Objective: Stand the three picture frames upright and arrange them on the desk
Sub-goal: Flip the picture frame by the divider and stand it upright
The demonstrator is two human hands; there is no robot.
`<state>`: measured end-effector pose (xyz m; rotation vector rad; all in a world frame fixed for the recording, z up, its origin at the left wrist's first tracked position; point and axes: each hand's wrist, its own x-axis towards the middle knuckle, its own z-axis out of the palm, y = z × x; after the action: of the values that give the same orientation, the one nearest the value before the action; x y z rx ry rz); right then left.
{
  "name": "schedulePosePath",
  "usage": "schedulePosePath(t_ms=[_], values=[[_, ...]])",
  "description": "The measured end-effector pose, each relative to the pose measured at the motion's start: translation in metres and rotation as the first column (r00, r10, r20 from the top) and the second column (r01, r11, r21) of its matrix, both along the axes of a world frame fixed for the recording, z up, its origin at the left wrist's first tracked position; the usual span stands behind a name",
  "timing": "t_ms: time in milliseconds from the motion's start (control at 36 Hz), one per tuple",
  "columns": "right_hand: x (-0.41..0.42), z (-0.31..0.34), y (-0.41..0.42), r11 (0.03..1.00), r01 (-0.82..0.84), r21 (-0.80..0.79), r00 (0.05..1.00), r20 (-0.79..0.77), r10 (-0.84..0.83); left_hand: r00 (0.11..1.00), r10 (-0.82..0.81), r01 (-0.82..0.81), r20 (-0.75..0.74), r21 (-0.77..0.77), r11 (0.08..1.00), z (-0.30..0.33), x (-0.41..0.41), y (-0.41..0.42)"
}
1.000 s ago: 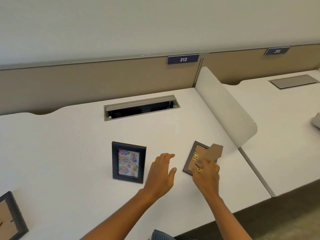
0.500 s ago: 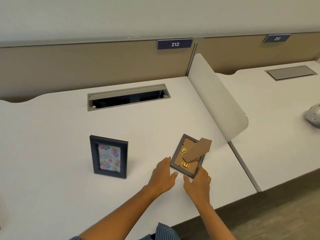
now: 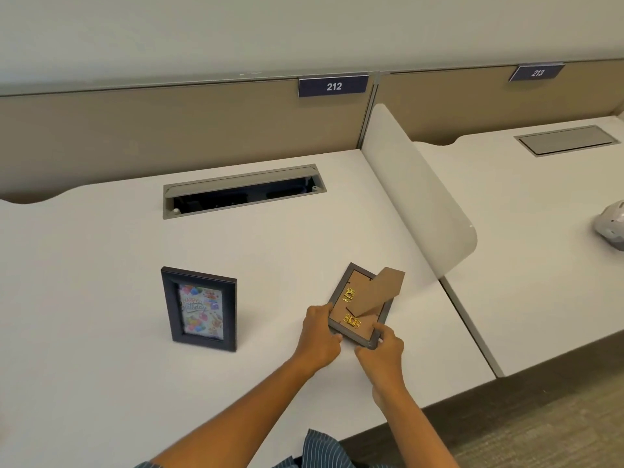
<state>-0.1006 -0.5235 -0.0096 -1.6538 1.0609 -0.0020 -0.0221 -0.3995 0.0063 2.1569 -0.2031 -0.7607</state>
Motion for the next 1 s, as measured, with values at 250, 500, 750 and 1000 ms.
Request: schedulePosePath(t_ms=[250,500,750,1000], values=[[0.002,0.015,-0.017,0.972,-0.069,-0.226,0.993,0.075,0.088,0.981,0.043,-0.034,0.191,-0.051,0.998,0.014,0.014,0.010],[0.016,0.066,-0.026,0.909,-0.058,-0.412,0.955,0.241,0.170,0.927,0.150,-0.060,0.343,-0.258,0.964,0.073,0.040,0.018],[0.023,0.093,-0.029,0.951,-0.187,-0.247,0.933,0.259,0.251,0.935,0.294,-0.187,0.199,-0.427,0.885,0.104,0.056,0.027],[0.025,0.120,-0.014,0.985,-0.166,-0.041,0.930,0.326,0.170,0.931,0.310,-0.362,-0.191,-0.566,0.741,0.126,0.052,0.044]])
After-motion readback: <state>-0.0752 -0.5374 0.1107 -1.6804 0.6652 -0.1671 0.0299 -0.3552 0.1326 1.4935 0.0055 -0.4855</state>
